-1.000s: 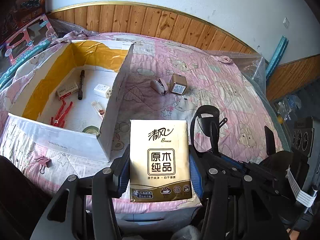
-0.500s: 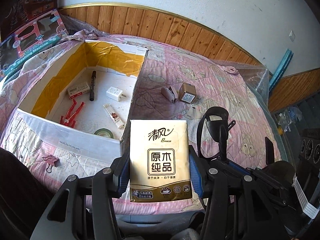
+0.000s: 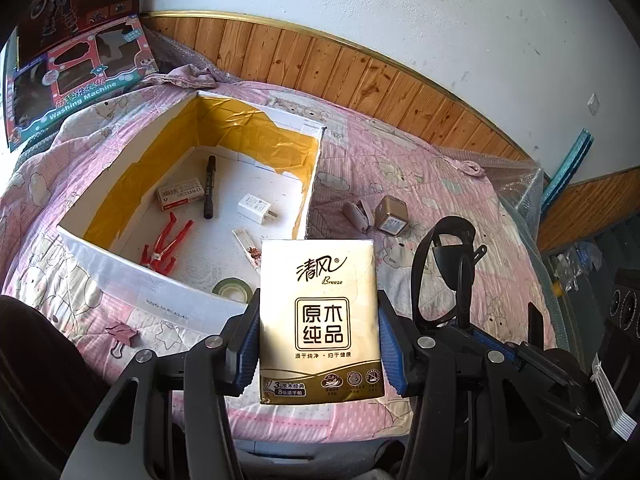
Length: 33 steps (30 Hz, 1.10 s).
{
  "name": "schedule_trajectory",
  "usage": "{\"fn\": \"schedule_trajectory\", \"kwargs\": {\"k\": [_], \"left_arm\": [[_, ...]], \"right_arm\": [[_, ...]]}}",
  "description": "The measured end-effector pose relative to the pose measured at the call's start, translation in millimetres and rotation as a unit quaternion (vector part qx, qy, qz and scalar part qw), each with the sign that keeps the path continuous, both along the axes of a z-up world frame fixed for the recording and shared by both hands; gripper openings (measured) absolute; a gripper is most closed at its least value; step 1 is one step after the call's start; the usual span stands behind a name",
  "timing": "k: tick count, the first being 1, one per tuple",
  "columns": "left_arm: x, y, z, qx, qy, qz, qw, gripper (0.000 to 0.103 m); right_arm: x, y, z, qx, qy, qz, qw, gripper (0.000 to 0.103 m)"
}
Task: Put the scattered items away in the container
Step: 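Lift and carry the tissue pack and glasses toward the cardboard box with both tools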
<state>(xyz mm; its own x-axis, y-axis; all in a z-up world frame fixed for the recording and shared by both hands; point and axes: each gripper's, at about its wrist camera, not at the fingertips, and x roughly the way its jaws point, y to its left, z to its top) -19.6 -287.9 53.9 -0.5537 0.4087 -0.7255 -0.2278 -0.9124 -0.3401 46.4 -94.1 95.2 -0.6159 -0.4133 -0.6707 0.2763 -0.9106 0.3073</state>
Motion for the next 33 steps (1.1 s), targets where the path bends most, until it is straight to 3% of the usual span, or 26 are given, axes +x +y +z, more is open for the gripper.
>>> {"fn": "schedule_trajectory", "kwargs": {"k": [33], "left_arm": [[-28,-58,13,0.028,0.007,0.048,0.9984,0.052]], "right_arm": [[-32,-60,34,0.008,0.034,0.054,0.998,0.012]]}}
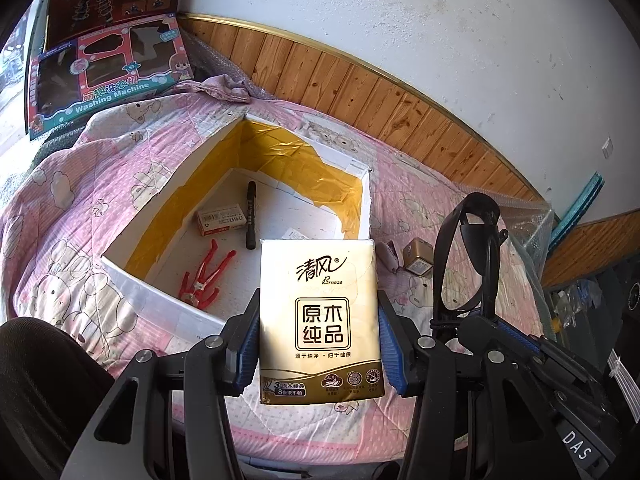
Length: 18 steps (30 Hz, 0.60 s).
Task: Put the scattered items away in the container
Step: 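Lift and carry the tissue pack and glasses toward the cardboard box with both tools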
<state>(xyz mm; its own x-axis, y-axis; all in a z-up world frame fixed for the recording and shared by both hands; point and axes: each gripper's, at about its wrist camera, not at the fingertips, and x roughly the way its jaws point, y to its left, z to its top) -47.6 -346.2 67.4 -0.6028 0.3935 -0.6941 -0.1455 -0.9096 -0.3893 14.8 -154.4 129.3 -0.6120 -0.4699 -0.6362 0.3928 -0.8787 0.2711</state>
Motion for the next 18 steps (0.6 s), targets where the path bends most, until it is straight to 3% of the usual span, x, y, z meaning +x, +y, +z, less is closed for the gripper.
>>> {"fn": "schedule_trajectory", "kwargs": {"k": [18], "left_arm": [[-23,-19,2,0.008,-0.004,0.013,0.9999,0.052]], "right_arm": [[-25,-26,11,0.003,0.008,0.022,1.0,0.012]]}}
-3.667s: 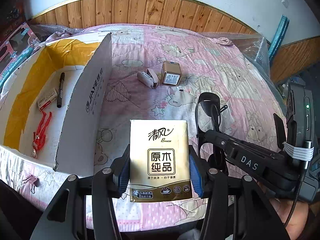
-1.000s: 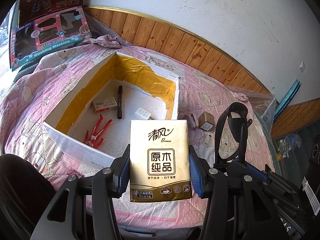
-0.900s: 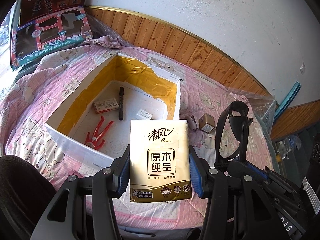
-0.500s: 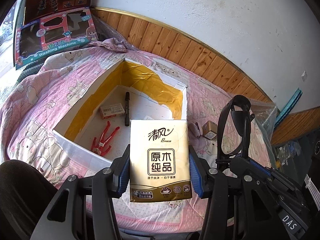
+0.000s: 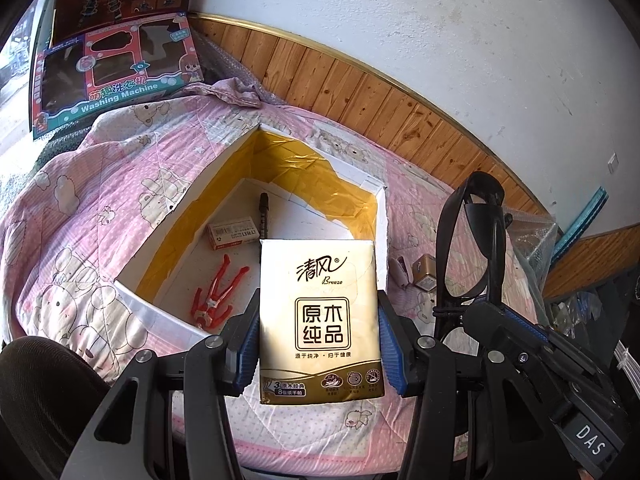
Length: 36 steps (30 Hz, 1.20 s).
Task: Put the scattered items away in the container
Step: 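Lift and carry the tissue pack and glasses toward the cardboard box with both tools, then lower the tissue pack with the left tool while the right tool lowers the glasses into the box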
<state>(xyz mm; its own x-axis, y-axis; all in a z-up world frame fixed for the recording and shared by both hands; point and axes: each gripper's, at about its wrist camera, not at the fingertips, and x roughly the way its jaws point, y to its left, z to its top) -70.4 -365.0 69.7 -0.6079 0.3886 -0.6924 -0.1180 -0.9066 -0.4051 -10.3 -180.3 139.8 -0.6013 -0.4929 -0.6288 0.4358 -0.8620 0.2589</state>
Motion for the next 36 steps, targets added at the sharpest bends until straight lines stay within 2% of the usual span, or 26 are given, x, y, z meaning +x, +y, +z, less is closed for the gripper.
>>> {"fn": "schedule_trajectory", "kwargs": {"k": [21,36], "left_arm": [[-31,-10,-2,0.013,-0.007,0.008,0.9999,0.052],[-51,-14,-9,0.025,-0.016,0.009,0.9995,0.052]], "right_arm": [[-38,-13,5,0.006,-0.001,0.004,1.0,0.012],[-79,-18,8,0.005,-0.01,-0.002,1.0,0.012]]}}
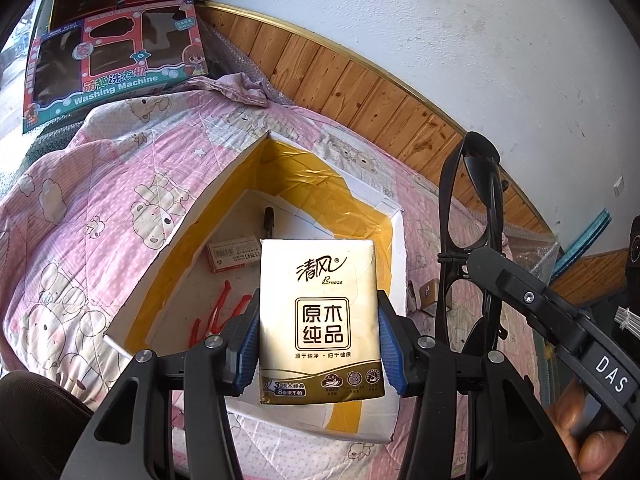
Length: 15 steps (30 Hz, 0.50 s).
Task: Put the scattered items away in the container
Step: 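Lower the tissue pack with the left tool while the right tool lowers the glasses into the box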
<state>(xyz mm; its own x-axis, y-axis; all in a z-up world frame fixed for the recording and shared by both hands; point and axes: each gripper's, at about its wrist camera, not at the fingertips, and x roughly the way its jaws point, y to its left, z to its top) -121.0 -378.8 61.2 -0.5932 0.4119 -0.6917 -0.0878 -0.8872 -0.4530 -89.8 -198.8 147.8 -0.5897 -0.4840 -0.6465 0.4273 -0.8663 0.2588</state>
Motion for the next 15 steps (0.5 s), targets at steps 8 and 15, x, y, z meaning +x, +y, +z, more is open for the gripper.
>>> {"fn": "schedule_trajectory", "kwargs": {"k": [8,15], "left_arm": [[-12,3,-3,0.007,-0.002,-0.003,1.0,0.052],[-25,5,-8,0.007,-0.005,-0.004,1.0,0.052]], "right_arm": [[-16,-2,-7,0.002,-0.009,0.0,1.0,0.012],[-32,-3,-15,0.006,-0.018,-0.002,1.0,0.012]]}}
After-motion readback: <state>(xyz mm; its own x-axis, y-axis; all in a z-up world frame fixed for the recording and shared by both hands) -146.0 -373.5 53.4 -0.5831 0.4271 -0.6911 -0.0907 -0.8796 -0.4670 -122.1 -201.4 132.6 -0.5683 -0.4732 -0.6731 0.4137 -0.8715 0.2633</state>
